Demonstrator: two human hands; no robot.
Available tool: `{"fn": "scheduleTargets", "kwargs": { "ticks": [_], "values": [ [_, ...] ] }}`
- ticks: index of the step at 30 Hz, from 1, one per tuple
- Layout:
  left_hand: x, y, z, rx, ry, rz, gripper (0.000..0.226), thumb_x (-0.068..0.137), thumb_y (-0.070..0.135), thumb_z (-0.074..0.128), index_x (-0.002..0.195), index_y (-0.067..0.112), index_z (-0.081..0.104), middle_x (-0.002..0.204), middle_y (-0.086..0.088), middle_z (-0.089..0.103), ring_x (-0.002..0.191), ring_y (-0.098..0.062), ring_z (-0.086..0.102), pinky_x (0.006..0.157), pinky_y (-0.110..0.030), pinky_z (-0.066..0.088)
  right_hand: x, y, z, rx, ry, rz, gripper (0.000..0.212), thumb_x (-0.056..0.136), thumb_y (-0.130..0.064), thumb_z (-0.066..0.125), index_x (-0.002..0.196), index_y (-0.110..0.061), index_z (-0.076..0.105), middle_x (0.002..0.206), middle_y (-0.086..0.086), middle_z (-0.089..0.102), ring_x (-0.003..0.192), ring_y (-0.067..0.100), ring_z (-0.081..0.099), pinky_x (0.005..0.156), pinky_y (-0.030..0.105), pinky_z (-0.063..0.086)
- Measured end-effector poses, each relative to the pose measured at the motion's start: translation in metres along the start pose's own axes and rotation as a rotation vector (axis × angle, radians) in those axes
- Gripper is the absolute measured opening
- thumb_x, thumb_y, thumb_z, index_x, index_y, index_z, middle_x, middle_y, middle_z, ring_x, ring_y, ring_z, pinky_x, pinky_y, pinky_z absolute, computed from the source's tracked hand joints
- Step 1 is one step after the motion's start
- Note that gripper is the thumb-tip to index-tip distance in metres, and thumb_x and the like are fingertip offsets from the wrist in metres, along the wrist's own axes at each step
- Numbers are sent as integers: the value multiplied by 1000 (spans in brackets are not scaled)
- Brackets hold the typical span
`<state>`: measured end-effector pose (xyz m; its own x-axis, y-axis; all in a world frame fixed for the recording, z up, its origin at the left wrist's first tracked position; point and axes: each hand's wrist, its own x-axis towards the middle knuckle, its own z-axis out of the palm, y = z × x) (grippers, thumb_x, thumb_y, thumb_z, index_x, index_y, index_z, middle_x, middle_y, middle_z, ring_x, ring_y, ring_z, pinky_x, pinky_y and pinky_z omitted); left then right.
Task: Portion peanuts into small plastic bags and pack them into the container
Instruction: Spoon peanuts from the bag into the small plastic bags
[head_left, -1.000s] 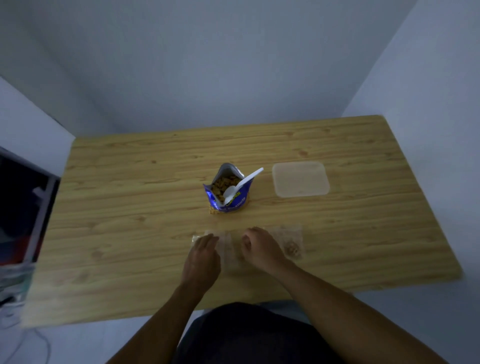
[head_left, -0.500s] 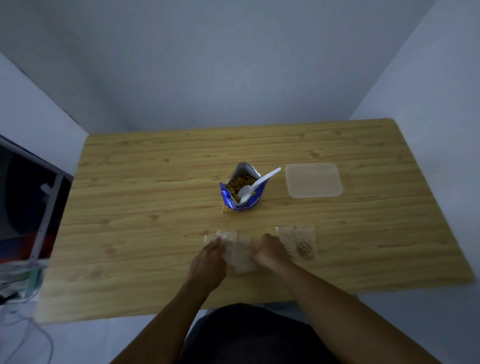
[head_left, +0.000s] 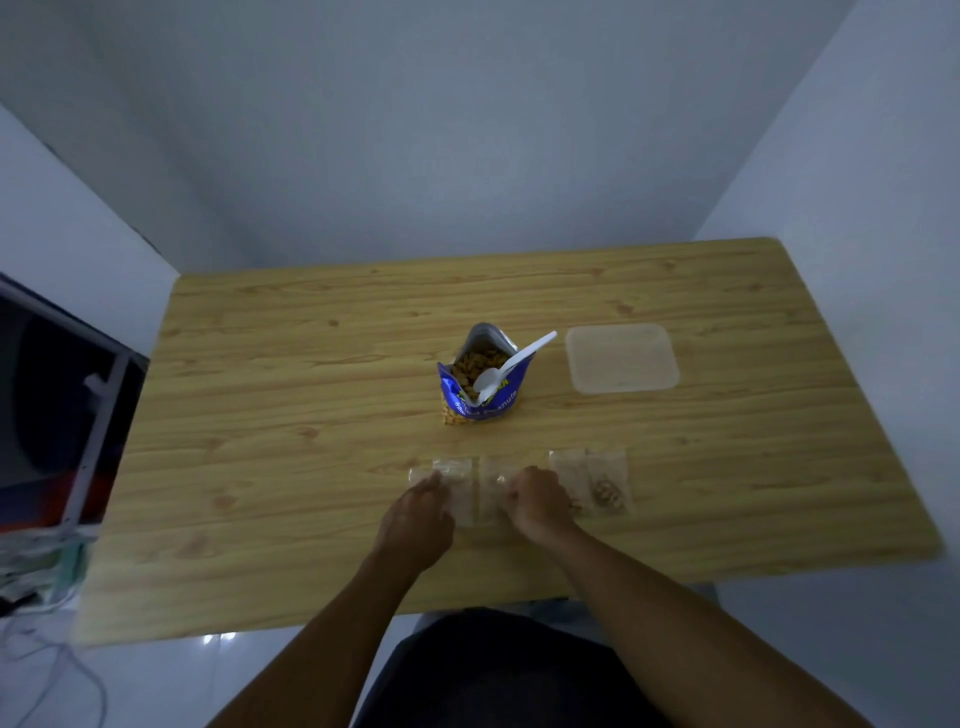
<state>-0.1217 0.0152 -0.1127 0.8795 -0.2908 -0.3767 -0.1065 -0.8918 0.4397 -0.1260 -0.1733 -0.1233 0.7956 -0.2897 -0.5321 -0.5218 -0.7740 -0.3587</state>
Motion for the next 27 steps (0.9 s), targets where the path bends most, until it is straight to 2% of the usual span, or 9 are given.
{"fn": "scheduleTargets", "kwargs": {
  "ticks": [3, 6, 10, 12, 14, 17, 20, 24, 27],
  "values": [
    [2, 3, -6, -32, 21, -18, 47, 87, 28, 55, 133, 20, 58, 144, -3, 54, 127, -21, 55, 102, -33, 47, -3, 5, -11, 106, -19, -39, 32, 87, -38, 64, 83, -8, 75, 87, 10, 76, 89, 30, 72, 72, 34, 56],
    [6, 16, -14, -38, 168, 51, 43, 90, 35, 61, 129, 15, 62, 139, -7, 56, 127, -25, 52, 104, -37, 45, -9, 7, -31, 249, 61, -98, 20, 83, -34, 71, 77, -15, 75, 81, -2, 74, 80, 16, 70, 70, 27, 52],
    [16, 50, -27, -409, 213, -51, 47, 84, 59, 65, 115, 24, 70, 112, 15, 65, 106, -7, 61, 92, -32, 51, -16, 7, -56, 339, 107, -215, 5, 79, -26, 74, 75, -27, 72, 60, -15, 61, 58, -3, 58, 62, 18, 45],
    [23, 60, -29, -576, 226, -77, 28, 88, 50, 66, 101, 27, 74, 98, 17, 72, 93, -2, 66, 81, -24, 51, -16, 9, -63, 368, 101, -265, 9, 78, -27, 75, 72, -29, 69, 58, -12, 61, 55, -2, 56, 59, 18, 46],
    [28, 68, -31, -654, 257, -44, 13, 92, 31, 67, 91, 21, 75, 87, 10, 75, 82, 0, 67, 73, -15, 47, -17, 13, -70, 398, 98, -306, 13, 77, -24, 77, 69, -28, 67, 59, -9, 62, 55, -1, 56, 58, 18, 46],
    [32, 72, -35, -649, 231, 15, 12, 94, 20, 65, 85, 16, 73, 79, 7, 75, 78, 0, 65, 69, -8, 42, -15, 14, -85, 483, 136, -299, 7, 77, -23, 76, 76, -21, 69, 69, -4, 68, 56, 0, 55, 57, 14, 46],
    [34, 73, -38, -622, 172, 93, 14, 94, 16, 64, 82, 20, 70, 77, 6, 74, 77, 0, 65, 69, -8, 41, -8, 10, -104, 570, 182, -317, 9, 83, -27, 75, 90, -28, 70, 87, -8, 68, 61, 1, 53, 62, 15, 47],
    [34, 79, -44, -554, 150, 181, 20, 96, 15, 61, 80, 23, 68, 79, 12, 72, 79, -1, 63, 69, -9, 41, 3, 4, -127, 516, -19, -396, 5, 86, -33, 77, 88, -29, 78, 75, -15, 71, 58, -1, 52, 61, 20, 47],
    [36, 84, -48, -526, 140, 214, 19, 96, 16, 60, 79, 17, 69, 76, 19, 67, 71, 2, 58, 64, -9, 37, 11, 5, -139, 480, -113, -439, 6, 87, -31, 78, 86, -26, 80, 76, -2, 77, 61, 8, 59, 64, 30, 52]
  ]
}}
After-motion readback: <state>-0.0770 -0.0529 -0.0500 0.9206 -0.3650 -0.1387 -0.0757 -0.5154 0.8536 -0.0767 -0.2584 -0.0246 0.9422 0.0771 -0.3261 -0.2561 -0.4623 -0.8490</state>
